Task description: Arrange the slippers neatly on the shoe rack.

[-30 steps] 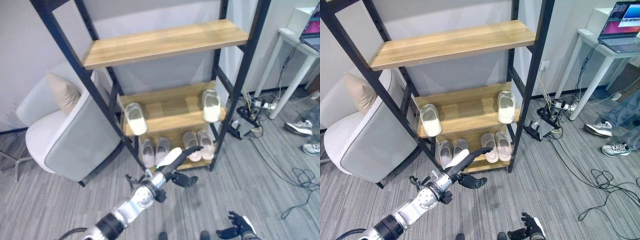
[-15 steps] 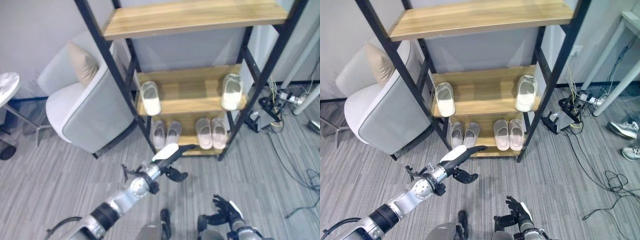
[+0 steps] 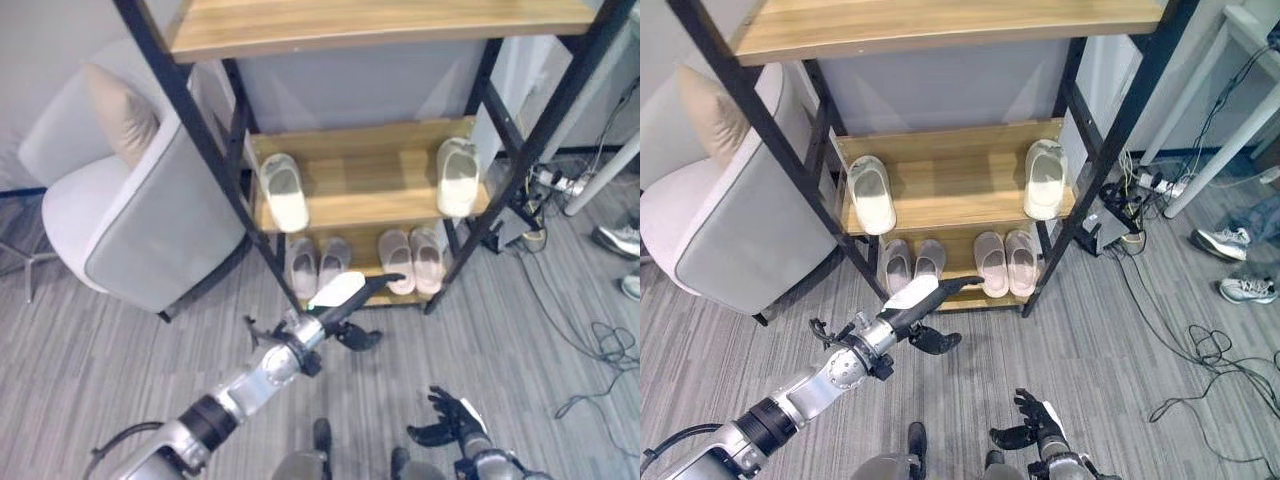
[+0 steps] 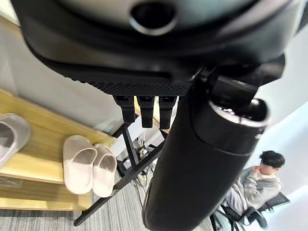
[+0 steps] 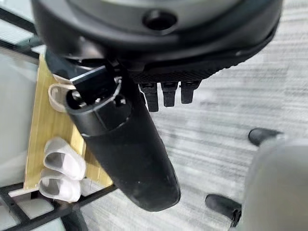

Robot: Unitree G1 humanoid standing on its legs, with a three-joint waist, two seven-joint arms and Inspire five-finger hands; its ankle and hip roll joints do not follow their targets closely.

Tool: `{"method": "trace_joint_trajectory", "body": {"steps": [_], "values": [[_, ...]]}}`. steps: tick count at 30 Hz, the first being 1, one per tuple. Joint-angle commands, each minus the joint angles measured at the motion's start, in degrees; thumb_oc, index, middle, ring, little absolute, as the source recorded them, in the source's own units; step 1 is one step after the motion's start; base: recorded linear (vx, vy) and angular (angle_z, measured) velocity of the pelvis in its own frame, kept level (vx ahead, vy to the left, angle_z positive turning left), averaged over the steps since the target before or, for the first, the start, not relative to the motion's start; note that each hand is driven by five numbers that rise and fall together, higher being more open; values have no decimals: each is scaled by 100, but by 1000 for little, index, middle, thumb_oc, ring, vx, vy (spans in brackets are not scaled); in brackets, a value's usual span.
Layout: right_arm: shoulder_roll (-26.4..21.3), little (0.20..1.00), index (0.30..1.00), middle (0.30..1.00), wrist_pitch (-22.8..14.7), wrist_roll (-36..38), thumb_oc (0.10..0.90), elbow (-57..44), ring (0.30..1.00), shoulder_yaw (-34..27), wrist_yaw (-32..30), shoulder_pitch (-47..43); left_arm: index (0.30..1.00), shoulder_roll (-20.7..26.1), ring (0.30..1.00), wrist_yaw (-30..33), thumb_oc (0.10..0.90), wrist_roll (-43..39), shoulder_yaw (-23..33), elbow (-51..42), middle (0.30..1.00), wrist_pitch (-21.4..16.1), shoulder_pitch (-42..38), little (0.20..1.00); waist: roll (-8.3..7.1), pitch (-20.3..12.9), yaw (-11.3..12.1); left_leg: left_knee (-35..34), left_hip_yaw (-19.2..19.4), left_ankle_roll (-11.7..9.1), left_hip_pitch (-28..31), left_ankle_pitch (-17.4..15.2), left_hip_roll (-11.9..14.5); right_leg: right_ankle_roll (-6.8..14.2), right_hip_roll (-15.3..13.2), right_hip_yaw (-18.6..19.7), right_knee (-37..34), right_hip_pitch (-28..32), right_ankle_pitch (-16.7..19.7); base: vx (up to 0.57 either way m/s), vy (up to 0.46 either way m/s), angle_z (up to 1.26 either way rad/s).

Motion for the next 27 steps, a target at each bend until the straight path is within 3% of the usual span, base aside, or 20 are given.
{"method": "trace_joint_trajectory", "body": {"steps": [1, 3, 6, 8, 9, 12, 15, 16, 18, 20, 21, 24, 27], "values": [[7, 900, 900, 900, -344, -93, 800, -472, 900, -1, -10, 94, 900, -190, 900, 354, 800, -100, 352, -410, 900, -370, -497, 900, 53, -450, -25, -223, -78, 143, -226, -251, -206, 422, -93, 87, 936, 323, 552, 225, 215, -48], [34, 900, 900, 900, -367, -50, 800, -482, 900, 17, 35, 133, 900, -170, 900, 382, 800, -81, 409, -422, 900, -353, -518, 900, 151, -335, -184, -323, -223, 212, 110, -356, -250, 307, 301, 225, 1209, -223, 375, 219, 152, -50], [50, 900, 900, 900, -380, -43, 800, -404, 900, 48, 75, 211, 900, -131, 900, 377, 800, -34, 471, -423, 900, -362, -532, 900, 131, -224, -350, -380, -446, 205, 413, -507, -369, 193, 670, 249, 486, -440, -35, 243, 1, -17], [52, 900, 900, 900, -391, -55, 800, -372, 900, 37, 75, 259, 900, -129, 900, 363, 800, -27, 487, -414, 900, -372, -519, 900, 127, -198, -391, -348, -524, 193, 485, -582, -395, 172, 725, 279, 188, -435, -23, 214, -55, 32], [68, 900, 900, 900, -378, -75, 800, -214, 900, 21, 50, 299, 900, -159, 900, 409, 800, 15, 504, -348, 900, -386, -516, 900, 130, -166, -457, -331, -661, 134, 628, -698, -399, 186, 721, 406, -424, -533, 128, 275, -106, 26], [82, 900, 900, 900, -342, -158, 800, -9, 900, 11, 46, 321, 900, -143, 900, 452, 800, 63, 570, -320, 900, -410, -417, 900, 115, -222, -456, -342, -801, 72, 823, -808, -409, 243, 619, 416, -862, -504, 354, 312, -148, 45], [93, 900, 900, 900, -367, -107, 800, 37, 900, 1, 56, 376, 900, -128, 900, 471, 800, 104, 576, -314, 900, -404, -394, 900, 90, -312, -484, -264, -913, -10, 884, -876, -431, 149, 613, 472, -1098, -258, 404, 207, -131, 56], [89, 900, 900, 900, -378, -73, 800, 144, 900, 3, 45, 363, 900, -137, 900, 491, 800, 109, 589, -276, 900, -403, -400, 900, 82, -347, -474, -130, -917, -83, 870, -923, -416, 101, 630, 454, -1139, -167, 404, 169, -204, 58], [-11, 900, 900, 900, -435, 0, 800, -35, 900, -39, 0, 395, 900, -146, 900, 551, 800, 60, 679, -351, 900, -399, -462, 900, 0, -296, -489, 1023, -720, -405, 415, -728, -250, -30, 585, 257, -1250, 124, 348, 189, -262, 59], [-40, 900, 900, 900, -432, 41, 800, -68, 900, -64, -60, 393, 900, -181, 900, 596, 800, 16, 677, -357, 900, -397, -524, 900, -39, -244, -512, 1502, -540, -449, 147, -589, -91, -95, 549, 191, -1254, 190, 308, 65, -132, 57], [-76, 900, 900, 900, -426, 90, 800, -76, 900, -82, -135, 401, 900, -177, 900, 678, 800, 22, 687, -396, 900, -385, -593, 900, -93, -182, -505, 1929, -355, -422, -135, -500, 133, -197, 548, 111, -1283, 335, 209, 100, -112, 59], [-64, 900, 900, 900, -403, 83, 800, 72, 900, -104, -197, 414, 900, -247, 900, 711, 800, 77, 674, -380, 900, -336, -716, 900, -105, -246, -418, 1122, -295, -293, -291, -683, 106, -192, 569, 41, -1463, 546, 119, 180, -56, 9], [-32, 900, 900, 900, -396, 65, 800, 230, 900, -120, -212, 398, 900, -230, 900, 784, 800, 145, 769, -523, 900, -309, -704, 900, -81, -292, -187, 140, -567, -345, -461, -214, -171, -172, 696, 67, -1535, 790, 11, 182, 6, -6]]}}
